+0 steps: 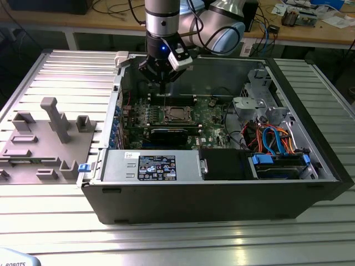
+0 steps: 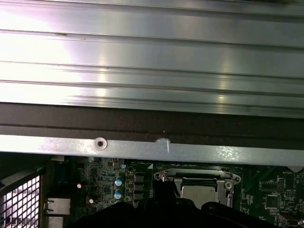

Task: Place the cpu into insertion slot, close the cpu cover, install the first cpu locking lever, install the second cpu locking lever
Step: 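Install the first cpu locking lever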

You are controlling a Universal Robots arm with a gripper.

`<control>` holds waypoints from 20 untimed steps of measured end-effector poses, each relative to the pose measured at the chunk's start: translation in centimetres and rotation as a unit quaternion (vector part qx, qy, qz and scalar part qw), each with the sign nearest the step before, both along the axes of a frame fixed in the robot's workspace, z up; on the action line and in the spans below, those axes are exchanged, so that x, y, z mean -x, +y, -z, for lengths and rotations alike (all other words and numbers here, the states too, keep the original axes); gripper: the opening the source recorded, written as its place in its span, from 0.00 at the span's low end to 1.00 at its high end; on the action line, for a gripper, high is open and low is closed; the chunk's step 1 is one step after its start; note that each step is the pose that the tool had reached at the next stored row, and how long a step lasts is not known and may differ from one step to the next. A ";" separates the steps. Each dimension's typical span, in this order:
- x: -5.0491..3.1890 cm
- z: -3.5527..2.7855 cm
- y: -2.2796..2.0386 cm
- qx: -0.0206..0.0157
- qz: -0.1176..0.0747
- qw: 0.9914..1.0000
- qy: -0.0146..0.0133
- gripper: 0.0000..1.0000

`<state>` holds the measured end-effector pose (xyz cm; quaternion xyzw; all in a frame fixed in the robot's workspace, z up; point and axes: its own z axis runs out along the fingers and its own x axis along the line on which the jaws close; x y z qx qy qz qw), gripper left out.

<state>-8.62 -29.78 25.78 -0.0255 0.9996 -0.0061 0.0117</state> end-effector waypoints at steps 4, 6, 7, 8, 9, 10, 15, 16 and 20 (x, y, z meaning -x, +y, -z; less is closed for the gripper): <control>0.00 0.16 0.00 0.000 0.000 1.000 0.000 0.11; 0.00 0.20 0.00 0.000 0.000 1.000 0.000 0.11; 0.00 0.22 0.00 0.000 0.000 1.000 0.000 0.11; 0.00 0.25 0.00 0.000 0.000 1.000 0.000 0.11; 0.00 0.27 0.00 0.000 0.000 1.000 0.000 0.11; 0.00 0.31 0.00 0.000 0.000 1.000 0.000 0.11; 0.00 0.53 0.00 0.000 0.000 1.000 0.000 0.11; 0.00 0.57 0.00 0.000 0.000 1.000 0.000 0.11; 0.00 0.71 0.00 0.000 0.000 1.000 0.000 0.11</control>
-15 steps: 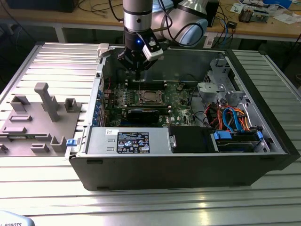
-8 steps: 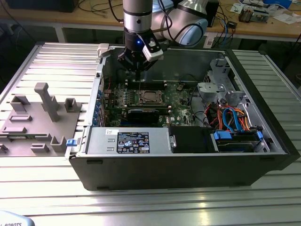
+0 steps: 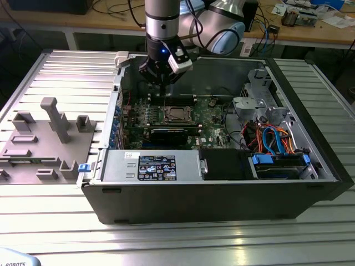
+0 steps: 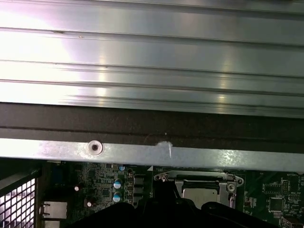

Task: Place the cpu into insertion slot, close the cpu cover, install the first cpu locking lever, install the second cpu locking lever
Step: 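Install the first cpu locking lever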

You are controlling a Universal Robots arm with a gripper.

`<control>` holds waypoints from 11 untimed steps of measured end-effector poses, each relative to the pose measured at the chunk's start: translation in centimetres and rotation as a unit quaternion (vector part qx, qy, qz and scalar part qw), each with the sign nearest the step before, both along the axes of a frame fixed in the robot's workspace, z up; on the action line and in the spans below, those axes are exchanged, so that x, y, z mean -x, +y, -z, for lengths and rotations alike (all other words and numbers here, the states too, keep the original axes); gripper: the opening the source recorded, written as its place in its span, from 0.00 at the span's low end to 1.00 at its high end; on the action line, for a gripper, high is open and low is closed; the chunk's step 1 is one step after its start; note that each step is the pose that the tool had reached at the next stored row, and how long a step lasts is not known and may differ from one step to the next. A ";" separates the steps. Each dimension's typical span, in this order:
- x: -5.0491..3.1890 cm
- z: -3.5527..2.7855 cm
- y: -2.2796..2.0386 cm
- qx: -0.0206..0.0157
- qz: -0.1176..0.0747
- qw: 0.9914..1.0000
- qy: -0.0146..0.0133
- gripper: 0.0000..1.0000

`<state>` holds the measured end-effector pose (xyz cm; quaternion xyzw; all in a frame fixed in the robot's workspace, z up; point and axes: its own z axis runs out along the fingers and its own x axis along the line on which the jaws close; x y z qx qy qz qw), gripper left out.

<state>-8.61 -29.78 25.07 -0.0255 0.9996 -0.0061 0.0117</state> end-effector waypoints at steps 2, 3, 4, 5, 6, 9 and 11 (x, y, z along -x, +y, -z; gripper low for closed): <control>-0.04 0.05 0.00 0.000 0.000 1.000 0.000 0.11; -0.07 0.07 0.00 0.000 0.000 1.000 0.000 0.11; -0.10 0.10 0.00 0.000 0.000 1.000 0.000 0.11; -0.13 0.12 0.00 0.000 0.000 1.000 0.000 0.11; -0.16 0.13 0.00 0.000 0.000 1.000 0.000 0.11; -0.22 0.18 0.00 0.000 0.000 1.000 0.000 0.11; -0.26 0.21 0.00 0.000 0.000 1.000 0.000 0.11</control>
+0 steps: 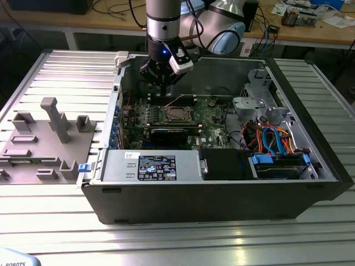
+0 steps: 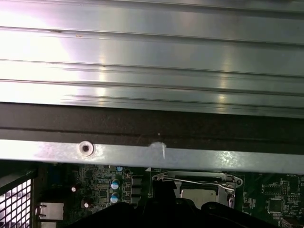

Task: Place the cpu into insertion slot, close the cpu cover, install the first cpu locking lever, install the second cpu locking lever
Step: 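Install the first cpu locking lever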

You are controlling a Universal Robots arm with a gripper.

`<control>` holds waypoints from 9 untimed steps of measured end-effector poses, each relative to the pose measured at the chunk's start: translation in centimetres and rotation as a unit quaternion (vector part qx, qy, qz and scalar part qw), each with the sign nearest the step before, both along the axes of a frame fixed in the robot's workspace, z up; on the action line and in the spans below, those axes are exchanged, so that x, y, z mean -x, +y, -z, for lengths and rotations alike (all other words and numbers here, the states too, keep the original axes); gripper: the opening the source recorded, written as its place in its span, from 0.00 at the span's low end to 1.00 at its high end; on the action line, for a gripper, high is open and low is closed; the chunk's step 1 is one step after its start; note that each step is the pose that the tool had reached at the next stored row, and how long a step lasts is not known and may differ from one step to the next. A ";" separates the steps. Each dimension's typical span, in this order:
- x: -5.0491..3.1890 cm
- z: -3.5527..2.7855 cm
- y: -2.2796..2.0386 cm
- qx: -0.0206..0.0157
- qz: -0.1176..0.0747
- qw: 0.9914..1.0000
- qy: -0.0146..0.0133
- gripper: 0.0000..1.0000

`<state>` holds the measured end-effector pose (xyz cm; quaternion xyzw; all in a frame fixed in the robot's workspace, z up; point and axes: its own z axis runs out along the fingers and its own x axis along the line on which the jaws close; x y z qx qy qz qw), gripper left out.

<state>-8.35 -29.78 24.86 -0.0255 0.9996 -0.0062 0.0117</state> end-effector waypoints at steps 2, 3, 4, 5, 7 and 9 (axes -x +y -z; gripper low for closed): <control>-0.04 0.04 0.00 0.000 0.000 1.000 0.000 0.11; -0.05 0.05 0.00 0.000 0.000 1.000 0.000 0.11; -0.07 0.07 0.00 0.000 0.000 1.000 0.000 0.11; -0.08 0.08 0.00 0.000 0.000 1.000 0.000 0.11; -0.10 0.11 0.00 0.000 0.000 1.000 0.000 0.11; -0.11 0.14 0.00 0.000 0.000 1.000 0.000 0.11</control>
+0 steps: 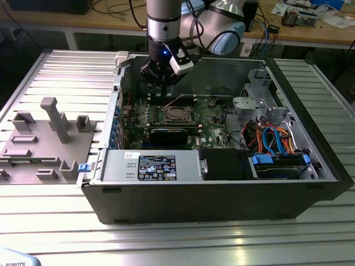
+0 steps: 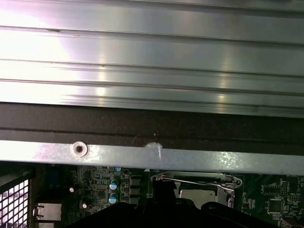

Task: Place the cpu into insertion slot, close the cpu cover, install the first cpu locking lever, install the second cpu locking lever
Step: 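Install the first cpu locking lever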

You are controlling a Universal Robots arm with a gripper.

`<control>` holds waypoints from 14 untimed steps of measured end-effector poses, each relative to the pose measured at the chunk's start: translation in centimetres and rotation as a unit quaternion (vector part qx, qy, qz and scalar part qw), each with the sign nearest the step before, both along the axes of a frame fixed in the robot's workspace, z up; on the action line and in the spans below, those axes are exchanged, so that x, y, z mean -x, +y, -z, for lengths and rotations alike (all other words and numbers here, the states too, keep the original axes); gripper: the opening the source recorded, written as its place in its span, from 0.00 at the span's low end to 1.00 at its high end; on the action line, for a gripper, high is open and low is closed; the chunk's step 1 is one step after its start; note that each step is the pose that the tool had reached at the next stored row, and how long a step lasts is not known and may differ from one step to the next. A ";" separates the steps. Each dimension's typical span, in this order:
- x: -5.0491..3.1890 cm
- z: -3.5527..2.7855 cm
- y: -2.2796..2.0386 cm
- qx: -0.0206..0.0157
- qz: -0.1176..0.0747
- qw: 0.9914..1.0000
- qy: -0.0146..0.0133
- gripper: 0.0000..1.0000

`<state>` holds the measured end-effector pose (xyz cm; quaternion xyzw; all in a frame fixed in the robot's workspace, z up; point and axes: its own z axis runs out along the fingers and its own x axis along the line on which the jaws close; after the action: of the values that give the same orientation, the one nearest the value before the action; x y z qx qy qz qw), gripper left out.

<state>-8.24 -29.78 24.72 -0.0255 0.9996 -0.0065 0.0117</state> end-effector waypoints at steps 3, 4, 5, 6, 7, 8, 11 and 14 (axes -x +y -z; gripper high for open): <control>-0.02 0.07 0.00 0.000 0.000 1.000 0.000 0.11; -0.03 0.11 0.00 0.000 0.000 1.000 0.000 0.11; -0.04 0.12 0.00 0.000 0.000 1.000 0.000 0.11; -0.05 0.15 0.00 0.000 0.000 1.000 0.000 0.11; -0.06 0.19 0.00 0.000 0.000 1.000 0.000 0.11; -0.07 0.23 0.00 0.000 0.000 1.000 0.000 0.11; -0.09 0.33 0.00 0.000 0.000 1.000 0.000 0.11; -0.11 0.42 0.00 0.000 0.000 1.000 0.000 0.11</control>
<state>-8.13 -29.78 24.30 -0.0255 0.9996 -0.0066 0.0117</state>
